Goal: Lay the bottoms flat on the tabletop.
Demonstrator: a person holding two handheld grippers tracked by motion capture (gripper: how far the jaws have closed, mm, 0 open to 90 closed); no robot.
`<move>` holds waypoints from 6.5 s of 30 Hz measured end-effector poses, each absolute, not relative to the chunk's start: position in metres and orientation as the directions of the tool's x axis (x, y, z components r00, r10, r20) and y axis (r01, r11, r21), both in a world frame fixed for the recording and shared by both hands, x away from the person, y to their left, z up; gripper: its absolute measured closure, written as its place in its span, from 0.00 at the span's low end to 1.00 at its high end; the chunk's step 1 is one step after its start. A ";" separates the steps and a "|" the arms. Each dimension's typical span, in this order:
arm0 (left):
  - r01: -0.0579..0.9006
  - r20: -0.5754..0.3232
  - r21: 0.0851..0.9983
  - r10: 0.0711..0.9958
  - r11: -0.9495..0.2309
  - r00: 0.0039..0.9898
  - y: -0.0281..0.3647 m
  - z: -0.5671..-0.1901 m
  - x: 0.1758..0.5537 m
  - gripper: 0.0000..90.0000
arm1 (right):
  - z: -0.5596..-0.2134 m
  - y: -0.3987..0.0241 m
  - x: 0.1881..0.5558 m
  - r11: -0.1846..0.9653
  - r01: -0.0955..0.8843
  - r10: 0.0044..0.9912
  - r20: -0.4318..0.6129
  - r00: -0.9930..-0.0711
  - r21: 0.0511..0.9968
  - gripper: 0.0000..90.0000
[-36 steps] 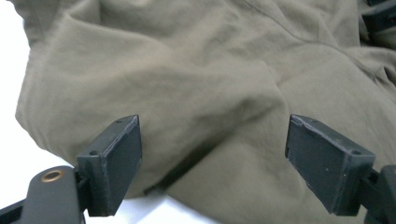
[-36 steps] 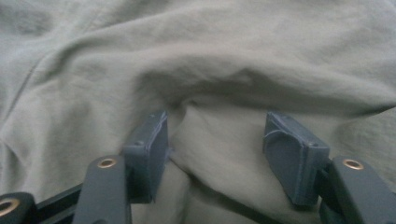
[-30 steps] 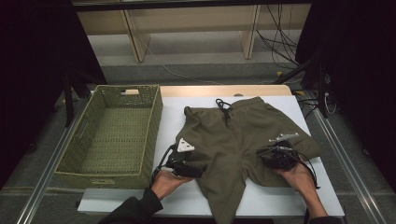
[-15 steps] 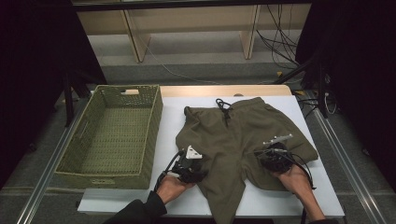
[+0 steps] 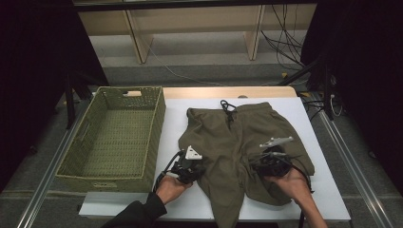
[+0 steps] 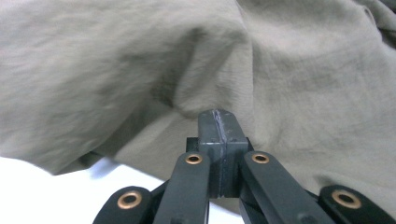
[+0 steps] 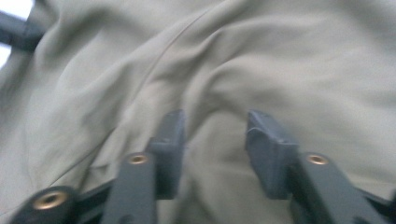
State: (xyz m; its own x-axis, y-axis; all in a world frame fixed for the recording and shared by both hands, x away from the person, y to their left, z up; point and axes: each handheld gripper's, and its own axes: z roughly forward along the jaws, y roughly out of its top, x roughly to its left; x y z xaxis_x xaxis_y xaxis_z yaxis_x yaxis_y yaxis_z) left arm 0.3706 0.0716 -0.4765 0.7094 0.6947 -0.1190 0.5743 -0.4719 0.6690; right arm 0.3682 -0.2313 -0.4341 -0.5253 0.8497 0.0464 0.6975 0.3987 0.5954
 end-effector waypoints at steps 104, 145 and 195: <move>0.495 -0.181 0.780 0.618 -0.384 0.765 0.072 -0.423 0.370 0.60 | -0.448 -0.161 0.362 0.579 0.585 0.718 -0.016 -0.695 0.569 1.00; 0.540 -0.146 0.760 0.714 -0.362 0.684 0.093 -0.444 0.353 0.27 | -0.429 -0.217 0.375 0.473 0.572 0.850 -0.176 -0.497 0.670 1.00; 0.496 -0.165 0.695 0.557 -0.520 0.814 -0.001 -0.487 0.351 0.82 | -0.425 -0.263 0.375 0.317 0.618 0.902 -0.028 -0.430 0.719 0.55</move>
